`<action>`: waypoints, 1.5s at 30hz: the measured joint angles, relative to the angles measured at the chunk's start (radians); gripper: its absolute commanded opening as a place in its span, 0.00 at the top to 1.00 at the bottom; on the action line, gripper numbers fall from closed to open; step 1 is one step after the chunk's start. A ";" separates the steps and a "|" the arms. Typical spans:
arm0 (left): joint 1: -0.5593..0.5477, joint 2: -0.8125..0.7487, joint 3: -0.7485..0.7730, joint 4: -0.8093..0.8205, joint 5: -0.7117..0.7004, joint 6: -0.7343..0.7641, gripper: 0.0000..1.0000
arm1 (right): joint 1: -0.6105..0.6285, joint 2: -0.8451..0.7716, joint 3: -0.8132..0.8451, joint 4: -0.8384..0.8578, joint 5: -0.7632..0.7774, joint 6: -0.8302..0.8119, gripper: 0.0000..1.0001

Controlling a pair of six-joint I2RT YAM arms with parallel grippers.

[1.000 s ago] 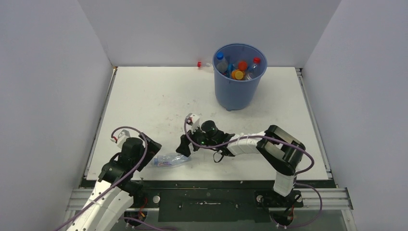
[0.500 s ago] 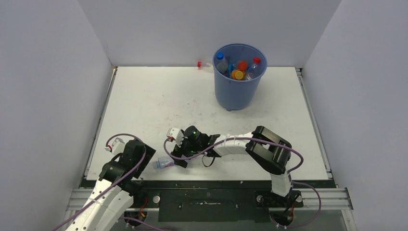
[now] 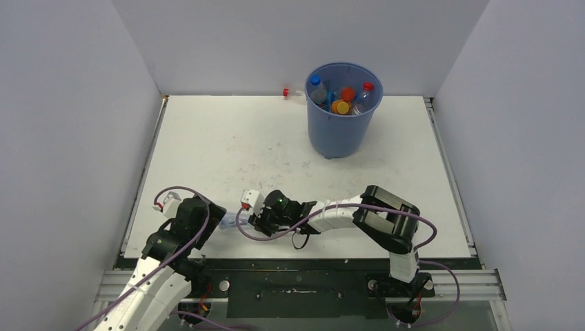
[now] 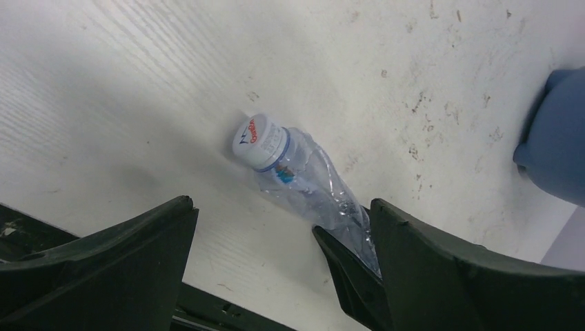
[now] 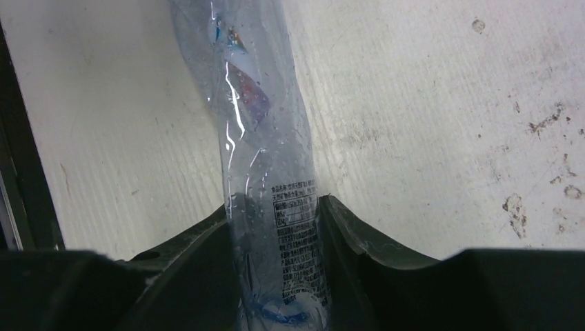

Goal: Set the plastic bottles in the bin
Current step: Pick up the plastic bottle from the corner of the board, then place the plastic bottle in the trash bin.

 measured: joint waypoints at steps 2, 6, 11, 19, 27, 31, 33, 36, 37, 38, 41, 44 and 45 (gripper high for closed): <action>0.000 -0.003 0.000 0.031 0.012 0.016 0.04 | -0.002 -0.017 -0.035 0.032 0.005 0.013 0.84; 0.000 -0.018 0.000 0.093 0.032 0.058 0.04 | -0.015 -0.061 -0.095 0.059 0.018 0.063 0.95; 0.000 -0.097 0.000 0.260 0.069 0.138 0.04 | -0.104 -0.236 -0.264 0.117 0.051 0.245 0.95; -0.001 -0.089 -0.132 1.000 0.350 0.238 0.04 | -0.168 -0.673 -0.577 0.448 0.102 0.575 0.95; -0.176 0.227 -0.126 1.432 0.592 0.371 0.04 | -0.151 -0.783 -0.699 0.823 0.154 0.780 0.95; -0.342 0.279 -0.061 1.498 0.601 0.509 0.04 | -0.143 -0.767 -0.721 0.957 0.160 0.847 0.95; -0.393 0.308 -0.023 1.525 0.597 0.566 0.01 | -0.136 -0.750 -0.721 1.008 0.155 0.869 0.95; -0.424 0.350 0.013 1.556 0.586 0.626 0.10 | -0.124 -0.737 -0.721 1.052 0.142 0.887 0.95; -0.426 0.364 0.019 1.562 0.581 0.638 0.13 | -0.119 -0.737 -0.721 1.059 0.133 0.888 0.95; -0.426 0.378 0.023 1.569 0.575 0.651 0.16 | -0.118 -0.737 -0.721 1.064 0.125 0.888 0.95; -0.426 0.408 0.023 1.580 0.558 0.670 0.29 | -0.111 -0.737 -0.721 1.065 0.105 0.885 0.95; -0.427 0.428 0.024 1.587 0.549 0.687 0.54 | -0.105 -0.746 -0.720 1.049 0.083 0.876 0.95; -0.427 0.433 0.025 1.591 0.551 0.688 0.64 | -0.105 -0.750 -0.719 1.040 0.076 0.871 0.87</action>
